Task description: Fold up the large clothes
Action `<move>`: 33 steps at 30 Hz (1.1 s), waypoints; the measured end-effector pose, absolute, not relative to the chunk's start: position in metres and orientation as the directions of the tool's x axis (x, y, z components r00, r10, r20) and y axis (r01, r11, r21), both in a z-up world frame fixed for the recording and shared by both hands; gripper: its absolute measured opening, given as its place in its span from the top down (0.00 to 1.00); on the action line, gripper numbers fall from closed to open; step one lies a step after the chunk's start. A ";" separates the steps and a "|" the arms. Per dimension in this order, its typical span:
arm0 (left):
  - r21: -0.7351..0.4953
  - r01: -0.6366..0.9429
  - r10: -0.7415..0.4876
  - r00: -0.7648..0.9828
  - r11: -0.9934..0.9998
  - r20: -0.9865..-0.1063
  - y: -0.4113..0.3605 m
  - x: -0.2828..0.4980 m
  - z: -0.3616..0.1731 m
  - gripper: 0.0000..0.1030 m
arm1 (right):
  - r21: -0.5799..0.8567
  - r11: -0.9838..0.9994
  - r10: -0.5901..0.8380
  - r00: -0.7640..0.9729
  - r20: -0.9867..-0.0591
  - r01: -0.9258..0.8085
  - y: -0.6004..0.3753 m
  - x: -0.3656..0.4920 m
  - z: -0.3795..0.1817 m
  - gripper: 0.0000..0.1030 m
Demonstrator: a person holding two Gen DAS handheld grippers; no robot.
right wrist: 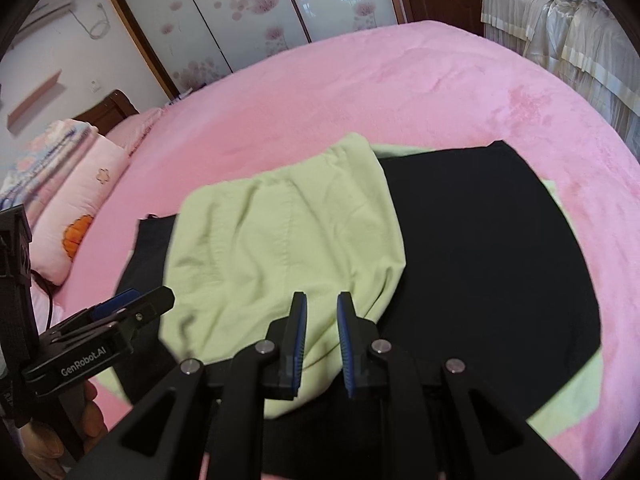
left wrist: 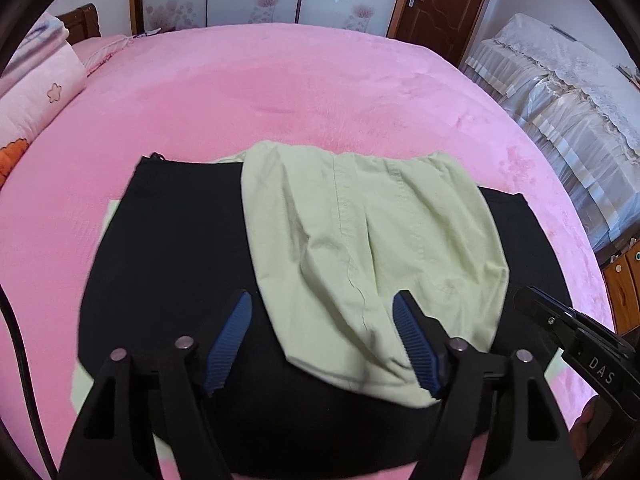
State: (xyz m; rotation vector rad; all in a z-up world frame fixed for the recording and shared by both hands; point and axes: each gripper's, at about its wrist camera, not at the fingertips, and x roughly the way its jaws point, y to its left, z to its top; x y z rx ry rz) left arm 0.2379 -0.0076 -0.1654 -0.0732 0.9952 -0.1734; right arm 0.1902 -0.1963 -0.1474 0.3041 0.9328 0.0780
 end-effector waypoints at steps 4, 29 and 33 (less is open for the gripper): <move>-0.136 0.100 -0.168 0.551 0.986 -0.818 -0.004 0.211 -0.138 0.26 | 0.283 0.958 0.205 0.606 -0.768 0.035 -0.187 0.170 -0.122 0.85; -0.518 -0.108 -0.386 0.544 0.849 -0.745 0.094 0.083 -0.112 0.13 | 0.263 0.960 0.248 0.715 -0.654 -0.092 -0.150 0.058 -0.050 0.69; -0.663 -0.161 -0.482 0.566 0.731 -0.669 0.109 0.084 -0.171 0.13 | 0.276 0.956 0.265 0.696 -0.668 -0.099 -0.144 0.058 -0.070 0.69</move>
